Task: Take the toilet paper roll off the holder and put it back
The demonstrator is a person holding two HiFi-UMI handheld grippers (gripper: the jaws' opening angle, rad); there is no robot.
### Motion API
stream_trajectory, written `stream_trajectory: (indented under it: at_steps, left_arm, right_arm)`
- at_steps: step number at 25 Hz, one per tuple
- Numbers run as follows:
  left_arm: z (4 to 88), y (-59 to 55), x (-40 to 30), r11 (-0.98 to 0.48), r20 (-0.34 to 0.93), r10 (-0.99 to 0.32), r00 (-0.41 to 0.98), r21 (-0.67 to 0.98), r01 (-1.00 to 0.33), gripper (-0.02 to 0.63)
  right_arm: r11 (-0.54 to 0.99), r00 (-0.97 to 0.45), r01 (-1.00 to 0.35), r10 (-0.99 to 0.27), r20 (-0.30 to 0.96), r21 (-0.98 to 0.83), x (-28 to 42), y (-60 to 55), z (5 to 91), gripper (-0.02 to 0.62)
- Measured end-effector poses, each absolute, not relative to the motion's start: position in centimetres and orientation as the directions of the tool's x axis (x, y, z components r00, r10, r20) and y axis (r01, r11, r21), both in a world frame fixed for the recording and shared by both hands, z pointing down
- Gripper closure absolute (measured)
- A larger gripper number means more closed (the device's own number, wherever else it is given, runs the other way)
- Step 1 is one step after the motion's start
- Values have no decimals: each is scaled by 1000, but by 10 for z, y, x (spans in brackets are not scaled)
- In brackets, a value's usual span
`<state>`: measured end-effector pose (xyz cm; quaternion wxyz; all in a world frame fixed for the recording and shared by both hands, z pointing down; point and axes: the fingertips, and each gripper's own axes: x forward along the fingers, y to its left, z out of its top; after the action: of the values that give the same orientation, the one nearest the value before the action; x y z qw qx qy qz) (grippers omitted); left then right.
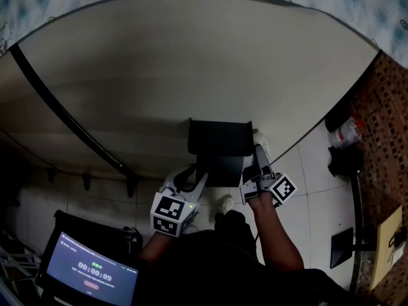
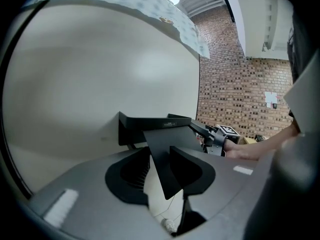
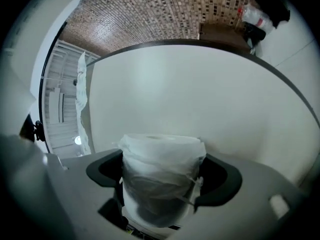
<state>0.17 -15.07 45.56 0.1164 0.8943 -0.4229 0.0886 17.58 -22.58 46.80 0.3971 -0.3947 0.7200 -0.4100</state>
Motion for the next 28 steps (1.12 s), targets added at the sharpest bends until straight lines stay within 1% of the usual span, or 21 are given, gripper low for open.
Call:
stream_trajectory:
  at_steps: [6, 13, 20, 28]
  left_arm:
    - [456, -150, 3, -620, 261, -730, 631, 136, -773, 460]
    - [458, -148, 4, -626, 267, -723, 637, 138, -768, 460]
    - [458, -147, 6, -630, 255, -720, 646, 150, -762, 459]
    - [459, -149, 10, -636, 257, -714, 651, 148, -757, 459]
  right_arm:
    - [347, -404, -257, -886, -225, -902, 175, -223, 475, 164]
    - [373, -497, -297, -846, -192, -879, 172, -214, 483, 170]
    - [384, -602, -247, -780, -169, -890, 158, -204, 493, 178]
    - [415, -718, -231, -683, -134, -880, 134, -201, 499, 186]
